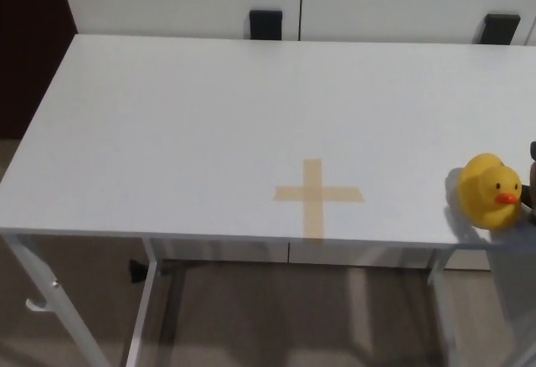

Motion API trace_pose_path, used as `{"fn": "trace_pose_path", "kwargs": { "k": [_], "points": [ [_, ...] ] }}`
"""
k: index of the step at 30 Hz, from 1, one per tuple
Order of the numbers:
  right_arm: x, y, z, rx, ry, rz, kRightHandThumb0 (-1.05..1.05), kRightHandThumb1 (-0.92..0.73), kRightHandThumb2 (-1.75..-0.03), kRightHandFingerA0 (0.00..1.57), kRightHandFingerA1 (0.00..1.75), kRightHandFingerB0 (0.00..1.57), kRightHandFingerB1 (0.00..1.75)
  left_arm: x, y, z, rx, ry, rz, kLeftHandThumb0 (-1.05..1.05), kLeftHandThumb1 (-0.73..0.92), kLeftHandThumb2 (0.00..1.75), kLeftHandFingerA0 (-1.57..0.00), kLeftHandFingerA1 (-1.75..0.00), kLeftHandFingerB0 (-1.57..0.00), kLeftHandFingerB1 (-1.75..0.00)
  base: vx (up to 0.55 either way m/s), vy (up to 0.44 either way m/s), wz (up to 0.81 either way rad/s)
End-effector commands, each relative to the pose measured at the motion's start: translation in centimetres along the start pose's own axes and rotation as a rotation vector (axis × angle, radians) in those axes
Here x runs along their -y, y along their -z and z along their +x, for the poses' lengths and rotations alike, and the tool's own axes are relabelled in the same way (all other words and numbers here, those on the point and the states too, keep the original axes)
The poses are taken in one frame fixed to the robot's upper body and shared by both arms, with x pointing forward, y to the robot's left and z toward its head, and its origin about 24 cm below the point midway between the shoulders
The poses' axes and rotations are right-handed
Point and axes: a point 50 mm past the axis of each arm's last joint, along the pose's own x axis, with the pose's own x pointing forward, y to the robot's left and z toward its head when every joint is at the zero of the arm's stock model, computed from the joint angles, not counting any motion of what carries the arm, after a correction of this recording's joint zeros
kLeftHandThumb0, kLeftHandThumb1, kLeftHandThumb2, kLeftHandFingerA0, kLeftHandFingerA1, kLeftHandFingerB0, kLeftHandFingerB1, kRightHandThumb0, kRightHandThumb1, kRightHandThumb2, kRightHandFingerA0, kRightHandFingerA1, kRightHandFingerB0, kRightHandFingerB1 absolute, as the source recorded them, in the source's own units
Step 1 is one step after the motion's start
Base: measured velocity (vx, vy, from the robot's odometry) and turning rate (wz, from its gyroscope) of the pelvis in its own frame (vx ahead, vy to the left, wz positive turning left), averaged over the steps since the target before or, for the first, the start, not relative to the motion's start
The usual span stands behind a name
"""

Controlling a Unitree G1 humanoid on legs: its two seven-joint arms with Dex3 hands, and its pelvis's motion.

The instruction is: The robot uses its right hand to push the yellow duck toy to the center of the white desk.

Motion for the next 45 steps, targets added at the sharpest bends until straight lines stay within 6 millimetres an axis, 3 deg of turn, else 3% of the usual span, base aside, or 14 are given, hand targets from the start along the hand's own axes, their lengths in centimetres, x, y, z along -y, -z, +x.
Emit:
{"fn": "trace_pose_path", "kwargs": {
  "k": [1, 7, 8, 9, 15, 16, 17, 18, 19, 20, 21, 22, 30, 45],
  "points": [
    [-0.6, -0.7, 0.5, 0.001, -0.006, -0.066, -0.89, -0.83, -0.85, 0.33, 0.48, 0.21, 0.39, 0.4, 0.1, -0.1, 0.015, 0.015, -0.005, -0.22, 0.65, 0.6, -0.71, -0.47, -0.79, -0.5, 0.0, 0.0, 0.0],
    [-1.0, -1.5, 0.8, 0.014, -0.039, -0.113, -0.81, -0.92, -0.76, 0.32, 0.47, 0.23, 0.39, 0.6, 0.1, -0.1, 0.012, 0.015, 0.012, -0.22, 0.65, 0.6, -0.74, -0.57, -0.8, -0.49, 0.0, 0.0, 0.0],
    [-1.9, -2.3, 1.2, 0.033, -0.064, -0.13, -0.73, -0.73, -1.17, 0.38, 0.6, 0.14, 0.46, 0.4, 0.0, 0.0, 0.016, 0.012, 0.015, -0.2, 0.68, 0.61, -0.73, -0.49, -0.78, -0.49, 0.0, 0.0, 0.0],
    [-2.2, -2.6, 1.4, 0.038, -0.07, -0.131, -0.85, -0.92, -0.73, 0.39, 0.44, 0.32, 0.37, 0.3, -0.1, 0.0, 0.018, 0.01, 0.014, -0.2, 0.67, 0.61, -0.74, -0.5, -0.79, -0.49, 0.0, 0.0, 0.0],
    [-4.5, -2.8, 1.7, 0.053, -0.092, -0.134, -0.83, -0.92, -0.74, 0.4, 0.46, 0.35, 0.38, 0.5, 0.0, -0.1, 0.031, 0.012, -0.003, -0.22, 0.69, 0.61, -0.74, -0.51, -0.76, -0.49, 0.0, 0.0, 0.0],
    [-5.1, -2.7, 1.7, 0.05, -0.078, -0.144, -0.91, -0.92, -0.82, 0.27, 0.46, 0.28, 0.35, 0.6, 0.0, -0.1, 0.026, 0.014, 0.002, -0.21, 0.68, 0.61, -0.71, -0.5, -0.76, -0.48, 0.0, 0.0, 0.0],
    [-5.8, -2.6, 1.7, 0.046, -0.06, -0.158, -0.91, -0.92, -0.82, 0.27, 0.46, 0.28, 0.35, 0.8, 0.1, -0.1, 0.019, 0.016, 0.007, -0.21, 0.68, 0.61, -0.71, -0.5, -0.76, -0.48, 0.0, 0.0, 0.0],
    [-6.2, -2.5, 1.7, 0.054, -0.054, -0.14, -0.9, -0.92, -0.76, 0.11, 0.43, 0.21, 0.34, 0.9, 0.1, -0.1, 0.018, 0.018, 0.009, -0.2, 0.68, 0.61, -0.69, -0.46, -0.76, -0.47, 0.0, 0.0, 0.0],
    [-6.3, -2.5, 1.7, 0.058, -0.052, -0.131, -0.9, -0.92, -0.76, 0.11, 0.43, 0.21, 0.34, 0.9, 0.1, -0.1, 0.019, 0.019, 0.01, -0.2, 0.68, 0.61, -0.69, -0.46, -0.76, -0.47, 0.0, 0.0, 0.0],
    [-6.7, -2.5, 1.7, 0.053, -0.053, -0.117, -0.93, -0.92, -0.81, 0.0, 0.0, 0.04, 0.26, 0.9, 0.1, -0.1, 0.015, 0.018, 0.01, -0.21, 0.66, 0.6, -0.68, -0.46, -0.76, -0.47, 0.0, 0.0, 0.0],
    [-7.0, -2.5, 1.7, 0.05, -0.054, -0.107, -0.93, -0.92, -0.81, 0.0, 0.0, 0.04, 0.26, 0.9, 0.1, -0.1, 0.012, 0.018, 0.01, -0.21, 0.66, 0.6, -0.68, -0.46, -0.76, -0.47, 0.0, 0.0, 0.0],
    [-8.0, -2.5, 1.6, 0.056, -0.042, -0.081, -1.04, -0.92, -1.26, 0.0, 0.12, 0.0, 0.0, 0.9, 0.1, 0.0, 0.012, 0.02, 0.016, -0.2, 0.67, 0.6, -0.69, -0.46, -0.78, -0.49, 0.0, 0.0, 0.0],
    [-11.2, -2.7, 1.1, 0.103, 0.049, -0.049, -1.05, -0.92, -1.25, 0.0, 0.16, 0.0, 0.01, 1.3, -0.2, 0.0, 0.026, 0.035, 0.017, -0.17, 0.68, 0.61, -0.68, -0.5, -0.8, -0.51, 0.0, 0.0, 0.0],
    [-14.0, -1.5, -0.1, 0.117, 0.183, -0.008, -1.05, -0.89, -1.19, 0.0, 0.15, 0.0, 0.0, 1.6, -0.2, 0.0, 0.024, 0.048, 0.026, -0.19, 0.68, 0.61, -0.69, -0.53, -0.8, -0.51, 0.0, 0.0, 0.0]
  ]
}}
